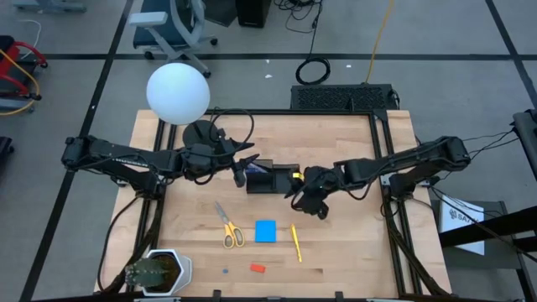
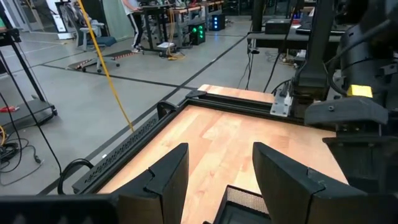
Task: Pick and place office supplies into organizer
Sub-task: Put the yellow pen into the desk organizer
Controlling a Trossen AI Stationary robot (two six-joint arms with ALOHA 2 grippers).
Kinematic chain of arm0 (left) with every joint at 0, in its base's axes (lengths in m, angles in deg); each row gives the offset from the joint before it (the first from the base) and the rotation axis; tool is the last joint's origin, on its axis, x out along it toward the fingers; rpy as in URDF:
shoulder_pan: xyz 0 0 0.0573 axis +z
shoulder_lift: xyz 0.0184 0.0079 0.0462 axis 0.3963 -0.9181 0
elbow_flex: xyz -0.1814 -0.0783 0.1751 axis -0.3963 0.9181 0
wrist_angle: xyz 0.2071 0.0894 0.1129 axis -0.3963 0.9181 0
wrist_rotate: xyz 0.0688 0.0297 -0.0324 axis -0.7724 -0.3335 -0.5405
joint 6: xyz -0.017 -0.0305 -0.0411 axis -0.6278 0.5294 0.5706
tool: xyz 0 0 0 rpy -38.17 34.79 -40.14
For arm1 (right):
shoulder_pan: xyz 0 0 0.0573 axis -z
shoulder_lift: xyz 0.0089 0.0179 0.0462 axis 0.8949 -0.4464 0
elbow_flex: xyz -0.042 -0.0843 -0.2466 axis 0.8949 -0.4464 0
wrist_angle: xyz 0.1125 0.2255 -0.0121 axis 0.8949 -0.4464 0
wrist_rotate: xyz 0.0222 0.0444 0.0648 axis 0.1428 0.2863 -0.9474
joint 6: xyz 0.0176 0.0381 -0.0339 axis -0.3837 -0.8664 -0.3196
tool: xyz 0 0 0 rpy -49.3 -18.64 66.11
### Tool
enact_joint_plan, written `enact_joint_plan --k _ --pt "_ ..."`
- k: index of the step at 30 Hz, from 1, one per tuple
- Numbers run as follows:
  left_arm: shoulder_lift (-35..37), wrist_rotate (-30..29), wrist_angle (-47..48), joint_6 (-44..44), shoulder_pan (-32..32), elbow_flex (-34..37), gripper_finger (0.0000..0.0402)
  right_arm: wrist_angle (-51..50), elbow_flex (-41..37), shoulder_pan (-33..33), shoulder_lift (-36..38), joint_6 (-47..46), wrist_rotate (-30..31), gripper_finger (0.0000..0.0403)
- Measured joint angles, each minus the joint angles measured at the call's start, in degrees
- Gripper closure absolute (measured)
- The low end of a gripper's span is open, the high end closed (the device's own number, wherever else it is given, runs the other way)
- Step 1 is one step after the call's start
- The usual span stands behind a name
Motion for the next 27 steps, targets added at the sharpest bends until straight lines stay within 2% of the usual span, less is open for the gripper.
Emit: enact_joint_plan --k 6,11,19,27 --pt "0.00 0.00 0.11 -0.04 0.02 0.00 0.0217 -3.76 2.89 -2.67 -4.33 3.03 0.36 0.0219" --pt "0.00 -0.04 0.18 -0.32 0.11 0.00 0.0217 -6.69 4.19 -6.06 -9.67 7.61 5.98 0.0220" --pt "0.00 -0.04 0.20 -0.28 0.24 0.00 0.0217 -12.40 9.27 -10.62 -18.84 12.97 10.65 0.0220" --pt "0.00 -0.04 0.22 0.08 0.25 0.00 0.0217 -14.44 11.90 -12.70 -25.51 17.04 10.43 0.0227"
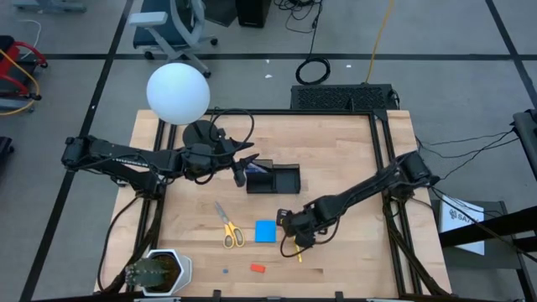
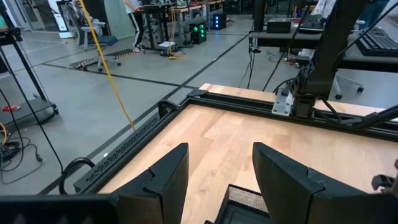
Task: Pick and place office supplies into organizer
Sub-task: Put the yellow pen into the desk organizer
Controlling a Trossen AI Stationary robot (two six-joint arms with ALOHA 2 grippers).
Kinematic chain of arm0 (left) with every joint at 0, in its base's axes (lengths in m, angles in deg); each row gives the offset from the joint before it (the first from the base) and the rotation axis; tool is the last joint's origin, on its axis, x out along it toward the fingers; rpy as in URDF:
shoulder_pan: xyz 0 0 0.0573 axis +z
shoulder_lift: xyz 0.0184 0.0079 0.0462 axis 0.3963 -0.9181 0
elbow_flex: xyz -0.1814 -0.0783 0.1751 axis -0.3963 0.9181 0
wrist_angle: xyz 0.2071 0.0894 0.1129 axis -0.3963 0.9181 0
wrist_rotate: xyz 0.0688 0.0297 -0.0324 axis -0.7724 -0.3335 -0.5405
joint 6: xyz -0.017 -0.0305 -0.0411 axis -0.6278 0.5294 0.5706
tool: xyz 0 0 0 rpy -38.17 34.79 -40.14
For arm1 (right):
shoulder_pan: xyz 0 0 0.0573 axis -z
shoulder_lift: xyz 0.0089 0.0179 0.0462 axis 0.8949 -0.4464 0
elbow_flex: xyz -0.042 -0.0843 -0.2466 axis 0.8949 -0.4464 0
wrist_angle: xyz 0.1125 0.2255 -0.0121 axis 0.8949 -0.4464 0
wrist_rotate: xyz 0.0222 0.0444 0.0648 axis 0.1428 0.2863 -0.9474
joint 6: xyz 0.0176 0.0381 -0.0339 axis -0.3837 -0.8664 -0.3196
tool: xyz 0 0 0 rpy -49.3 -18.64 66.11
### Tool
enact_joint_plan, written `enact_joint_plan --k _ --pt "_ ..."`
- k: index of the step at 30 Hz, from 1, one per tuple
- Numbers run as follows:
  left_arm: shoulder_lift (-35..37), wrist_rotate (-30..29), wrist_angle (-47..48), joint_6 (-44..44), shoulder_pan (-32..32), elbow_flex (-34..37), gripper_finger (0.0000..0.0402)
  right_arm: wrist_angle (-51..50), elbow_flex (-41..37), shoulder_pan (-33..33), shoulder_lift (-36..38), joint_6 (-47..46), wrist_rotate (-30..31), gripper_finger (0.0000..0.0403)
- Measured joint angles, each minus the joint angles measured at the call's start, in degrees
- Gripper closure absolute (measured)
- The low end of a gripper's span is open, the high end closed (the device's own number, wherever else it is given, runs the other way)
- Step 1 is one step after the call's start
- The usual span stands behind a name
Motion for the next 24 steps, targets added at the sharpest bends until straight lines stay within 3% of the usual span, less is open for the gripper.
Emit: enact_joint_plan --k 12,18,24 --pt "0.00 0.00 -0.03 -0.02 0.03 0.00 0.0217 0.65 0.17 -1.21 -4.73 5.06 0.25 0.0240" --pt "0.00 0.00 -0.06 -0.02 0.03 0.00 0.0218 -0.16 2.33 -1.05 -4.94 7.42 -0.54 0.0271" --pt "0.00 0.00 -0.09 0.07 0.03 0.00 0.0218 2.22 5.14 0.06 -5.50 7.79 -5.35 0.0310"
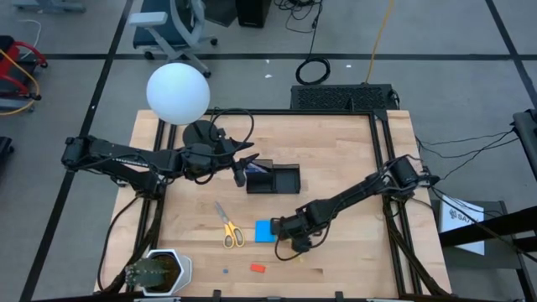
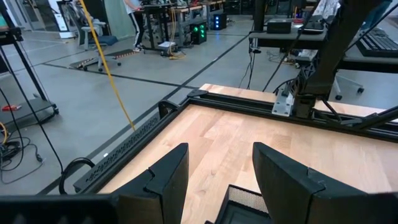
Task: Pick and place office supplies into organizer
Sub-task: Put the yellow pen into the desk organizer
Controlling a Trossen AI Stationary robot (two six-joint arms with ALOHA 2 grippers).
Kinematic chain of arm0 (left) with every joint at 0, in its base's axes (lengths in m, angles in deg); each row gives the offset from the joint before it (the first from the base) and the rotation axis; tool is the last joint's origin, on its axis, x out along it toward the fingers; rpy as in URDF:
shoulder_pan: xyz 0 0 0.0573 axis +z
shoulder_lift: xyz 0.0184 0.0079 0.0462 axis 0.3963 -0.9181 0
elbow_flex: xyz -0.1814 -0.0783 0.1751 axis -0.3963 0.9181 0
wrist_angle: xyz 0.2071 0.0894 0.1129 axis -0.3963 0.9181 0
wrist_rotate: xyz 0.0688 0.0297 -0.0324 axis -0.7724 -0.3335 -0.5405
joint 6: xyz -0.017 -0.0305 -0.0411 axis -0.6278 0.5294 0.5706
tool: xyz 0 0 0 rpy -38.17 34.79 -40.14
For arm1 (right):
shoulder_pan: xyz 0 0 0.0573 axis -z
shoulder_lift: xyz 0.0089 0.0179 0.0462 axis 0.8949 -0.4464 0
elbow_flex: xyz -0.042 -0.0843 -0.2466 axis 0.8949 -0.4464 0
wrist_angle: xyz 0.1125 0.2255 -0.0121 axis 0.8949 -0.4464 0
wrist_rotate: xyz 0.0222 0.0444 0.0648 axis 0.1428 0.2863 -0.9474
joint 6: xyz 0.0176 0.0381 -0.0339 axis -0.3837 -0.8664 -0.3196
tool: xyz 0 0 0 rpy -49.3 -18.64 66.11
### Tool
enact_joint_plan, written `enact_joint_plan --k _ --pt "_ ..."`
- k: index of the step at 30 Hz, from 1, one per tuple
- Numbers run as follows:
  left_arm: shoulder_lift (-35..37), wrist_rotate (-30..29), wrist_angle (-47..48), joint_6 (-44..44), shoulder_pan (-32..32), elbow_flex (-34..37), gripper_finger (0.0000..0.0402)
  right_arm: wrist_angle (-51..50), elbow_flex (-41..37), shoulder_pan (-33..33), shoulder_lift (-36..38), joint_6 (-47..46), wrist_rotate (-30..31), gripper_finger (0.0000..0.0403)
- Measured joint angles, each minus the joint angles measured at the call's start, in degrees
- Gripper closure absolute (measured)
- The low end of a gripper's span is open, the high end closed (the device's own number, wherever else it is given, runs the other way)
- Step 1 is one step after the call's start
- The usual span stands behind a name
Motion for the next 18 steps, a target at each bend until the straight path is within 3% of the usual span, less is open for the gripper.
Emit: enact_joint_plan --k 13,18 --pt "0.00 0.00 0.19 0.16 0.00 0.00 0.0217 -0.41 0.28 0.23 -2.01 -3.96 -0.41 0.0383" --pt "0.00 0.89 0.46 0.69 -0.11 0.00 0.0217 -0.06 0.17 0.12 -1.73 -9.63 1.77 0.0388"
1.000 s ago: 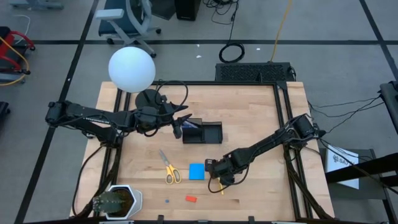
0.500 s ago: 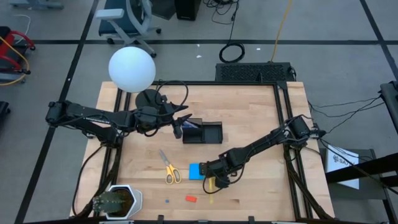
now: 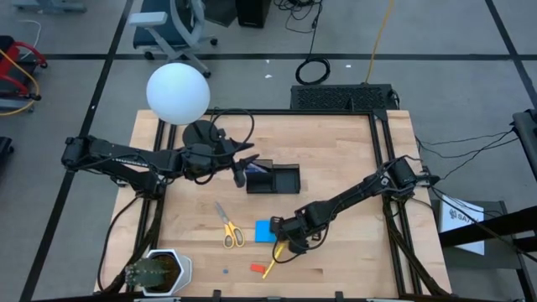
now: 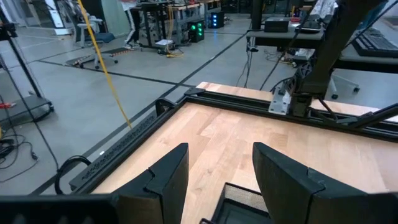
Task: Pick and place office supplies into organizer
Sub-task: Put the yellow pen into the desk organizer
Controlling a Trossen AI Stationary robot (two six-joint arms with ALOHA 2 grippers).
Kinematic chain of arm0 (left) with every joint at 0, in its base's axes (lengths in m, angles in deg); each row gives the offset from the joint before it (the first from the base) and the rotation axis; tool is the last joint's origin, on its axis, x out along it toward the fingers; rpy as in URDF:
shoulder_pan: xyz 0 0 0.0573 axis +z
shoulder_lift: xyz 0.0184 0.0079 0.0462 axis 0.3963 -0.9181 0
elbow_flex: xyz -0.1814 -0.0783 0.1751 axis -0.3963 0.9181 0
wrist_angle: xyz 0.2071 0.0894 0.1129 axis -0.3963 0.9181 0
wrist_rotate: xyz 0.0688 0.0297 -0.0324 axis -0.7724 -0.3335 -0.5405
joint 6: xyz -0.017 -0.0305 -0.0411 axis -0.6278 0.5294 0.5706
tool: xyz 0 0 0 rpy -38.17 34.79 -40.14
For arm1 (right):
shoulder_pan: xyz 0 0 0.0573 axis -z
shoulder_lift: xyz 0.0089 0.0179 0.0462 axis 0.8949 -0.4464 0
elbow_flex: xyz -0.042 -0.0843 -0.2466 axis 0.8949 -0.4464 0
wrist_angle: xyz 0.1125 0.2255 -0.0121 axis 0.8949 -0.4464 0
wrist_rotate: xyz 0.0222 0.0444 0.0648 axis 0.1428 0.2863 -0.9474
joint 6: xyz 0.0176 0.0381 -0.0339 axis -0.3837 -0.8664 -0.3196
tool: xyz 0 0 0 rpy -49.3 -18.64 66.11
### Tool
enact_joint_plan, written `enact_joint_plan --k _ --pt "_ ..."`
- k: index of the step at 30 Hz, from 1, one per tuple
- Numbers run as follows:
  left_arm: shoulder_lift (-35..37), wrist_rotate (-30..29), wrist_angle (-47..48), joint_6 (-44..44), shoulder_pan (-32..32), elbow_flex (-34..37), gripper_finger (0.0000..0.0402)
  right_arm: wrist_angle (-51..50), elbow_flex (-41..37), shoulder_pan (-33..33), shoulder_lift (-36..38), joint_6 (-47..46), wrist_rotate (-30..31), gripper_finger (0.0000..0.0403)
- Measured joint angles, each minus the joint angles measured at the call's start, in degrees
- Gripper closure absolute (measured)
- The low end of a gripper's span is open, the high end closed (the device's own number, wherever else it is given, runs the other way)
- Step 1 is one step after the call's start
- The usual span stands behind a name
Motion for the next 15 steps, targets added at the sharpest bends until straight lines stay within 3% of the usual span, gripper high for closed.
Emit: enact_joint_plan --k 7,12,15 --pt "0.00 4.49 0.18 -0.56 0.00 0.00 0.0217 0.59 -0.09 0.09 0.77 -12.08 0.27 0.0351" --pt "0.00 9.90 1.77 -0.58 -0.02 0.00 0.0217 0.69 -0.11 0.15 0.90 -20.45 0.52 0.0305" --pt "0.00 10.17 3.11 -0.58 0.00 0.00 0.0217 -2.41 1.21 0.15 0.93 -24.26 0.31 0.0274"
